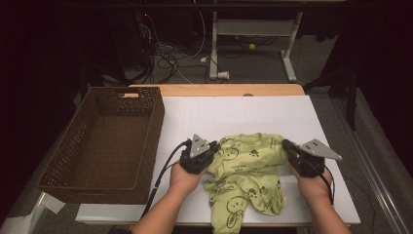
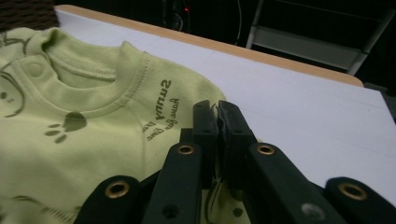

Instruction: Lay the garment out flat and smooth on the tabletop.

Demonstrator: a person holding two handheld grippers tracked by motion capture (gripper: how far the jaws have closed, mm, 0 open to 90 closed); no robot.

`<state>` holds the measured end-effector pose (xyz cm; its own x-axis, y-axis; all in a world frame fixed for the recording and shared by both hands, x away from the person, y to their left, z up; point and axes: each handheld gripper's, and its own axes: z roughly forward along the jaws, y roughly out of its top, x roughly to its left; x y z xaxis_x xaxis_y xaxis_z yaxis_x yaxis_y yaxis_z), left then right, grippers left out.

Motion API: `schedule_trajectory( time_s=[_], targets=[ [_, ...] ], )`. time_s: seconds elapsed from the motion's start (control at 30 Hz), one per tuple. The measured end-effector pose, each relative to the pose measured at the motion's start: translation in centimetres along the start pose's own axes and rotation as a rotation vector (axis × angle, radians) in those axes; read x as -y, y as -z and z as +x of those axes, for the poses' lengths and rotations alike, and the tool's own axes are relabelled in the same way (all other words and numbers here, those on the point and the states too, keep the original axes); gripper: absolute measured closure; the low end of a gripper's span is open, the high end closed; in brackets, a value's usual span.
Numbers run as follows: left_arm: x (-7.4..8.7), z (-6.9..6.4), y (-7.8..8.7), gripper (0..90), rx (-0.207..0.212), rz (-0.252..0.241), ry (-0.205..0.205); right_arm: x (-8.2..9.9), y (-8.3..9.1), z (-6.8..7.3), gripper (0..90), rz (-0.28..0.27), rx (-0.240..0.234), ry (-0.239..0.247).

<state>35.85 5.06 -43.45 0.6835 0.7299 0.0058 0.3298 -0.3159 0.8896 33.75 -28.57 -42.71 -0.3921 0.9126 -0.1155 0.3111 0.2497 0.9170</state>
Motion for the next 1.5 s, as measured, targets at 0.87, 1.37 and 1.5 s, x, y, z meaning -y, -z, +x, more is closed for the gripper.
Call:
schedule_trajectory(
  time_s=[0.87, 1.37, 1.5],
  targets=[
    [-3.9, 5.7, -6.6, 48.9, -0.073, 0.123, 0.138, -4.7, -6.7, -5.3, 90.0, 0.116, 0.079, -0.049],
    [-1.5, 4.3, -3.8, 6.4, -0.019, 0.159, 0.183, -0.1, -4.1, -6.9, 68.3, 0.193, 0.042, -0.107],
    [-0.3, 3.5, -2.9, 0.0, -0.010, 0.192, 0.159, 1.1, -3.0, -6.7, 50.2, 0.227, 0.040, -0.121]
  ],
)
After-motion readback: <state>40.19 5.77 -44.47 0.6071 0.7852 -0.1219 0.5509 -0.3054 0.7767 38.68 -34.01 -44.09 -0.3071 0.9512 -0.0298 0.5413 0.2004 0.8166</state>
